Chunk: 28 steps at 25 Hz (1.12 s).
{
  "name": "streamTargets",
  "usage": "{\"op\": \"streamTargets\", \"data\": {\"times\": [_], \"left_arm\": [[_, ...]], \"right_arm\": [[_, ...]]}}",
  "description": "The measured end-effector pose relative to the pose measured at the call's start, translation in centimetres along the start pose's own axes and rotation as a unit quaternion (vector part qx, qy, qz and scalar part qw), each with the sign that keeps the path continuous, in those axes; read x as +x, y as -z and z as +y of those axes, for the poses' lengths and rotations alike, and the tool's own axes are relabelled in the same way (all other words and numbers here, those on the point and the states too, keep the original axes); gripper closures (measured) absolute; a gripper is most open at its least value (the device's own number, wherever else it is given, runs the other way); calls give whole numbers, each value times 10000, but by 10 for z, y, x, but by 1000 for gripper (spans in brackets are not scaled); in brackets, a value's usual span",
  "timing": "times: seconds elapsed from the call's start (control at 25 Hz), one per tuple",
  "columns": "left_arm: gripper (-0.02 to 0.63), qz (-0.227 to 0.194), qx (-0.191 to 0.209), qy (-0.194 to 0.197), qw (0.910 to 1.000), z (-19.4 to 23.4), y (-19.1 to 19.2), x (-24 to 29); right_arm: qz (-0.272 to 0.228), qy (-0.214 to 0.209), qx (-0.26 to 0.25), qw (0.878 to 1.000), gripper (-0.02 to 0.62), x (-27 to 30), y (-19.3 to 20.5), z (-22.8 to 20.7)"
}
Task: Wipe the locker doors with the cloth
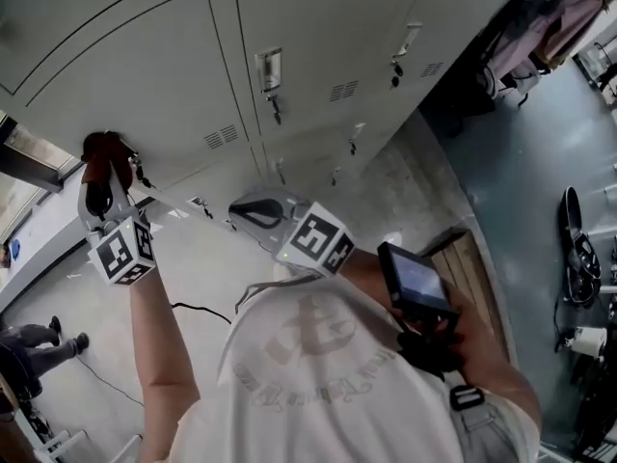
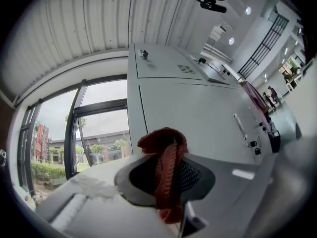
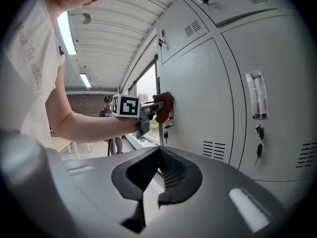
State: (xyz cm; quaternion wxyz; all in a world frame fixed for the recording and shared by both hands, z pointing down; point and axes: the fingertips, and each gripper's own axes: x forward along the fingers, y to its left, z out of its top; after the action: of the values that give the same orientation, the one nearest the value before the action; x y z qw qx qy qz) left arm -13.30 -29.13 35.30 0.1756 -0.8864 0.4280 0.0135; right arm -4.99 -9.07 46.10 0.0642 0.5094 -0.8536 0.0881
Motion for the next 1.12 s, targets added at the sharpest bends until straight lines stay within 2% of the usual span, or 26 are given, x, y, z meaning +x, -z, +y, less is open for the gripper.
{"op": "streamTargets", "data": {"times": [0.12,0.16,0.32,0.44,0.56,0.72,0.88,1.12], "left_arm": [[529,89,411,-7,9991,-14,-18,6],[529,113,339,-57,9993,-15,-18,10],[528,165,-421,-385,9982,-7,7,9],[528,432,-695,-371,9960,-13,32,5],[528,690,-920,-315,9929,-23,41,0],[526,841,-911,-106,9922,-53,36,-8],[525,699,-708,-76,9950,-77,14,-32],[525,666,-1138,128,9912,-136,9,-81]], "right_arm": [[-40,86,11,10000,588,-14,3,-12],[-56,102,2,9999,588,-18,3,-16],[-77,74,-27,9999,588,-36,2,-28],[-58,46,-15,10000,588,-52,7,-36],[-85,-30,8,10000,588,-69,11,-37],[-38,-14,288,9996,588,-92,30,-38],[-118,-141,401,9990,588,-98,43,-53],[-242,-308,481,9981,588,-120,56,-59]]}}
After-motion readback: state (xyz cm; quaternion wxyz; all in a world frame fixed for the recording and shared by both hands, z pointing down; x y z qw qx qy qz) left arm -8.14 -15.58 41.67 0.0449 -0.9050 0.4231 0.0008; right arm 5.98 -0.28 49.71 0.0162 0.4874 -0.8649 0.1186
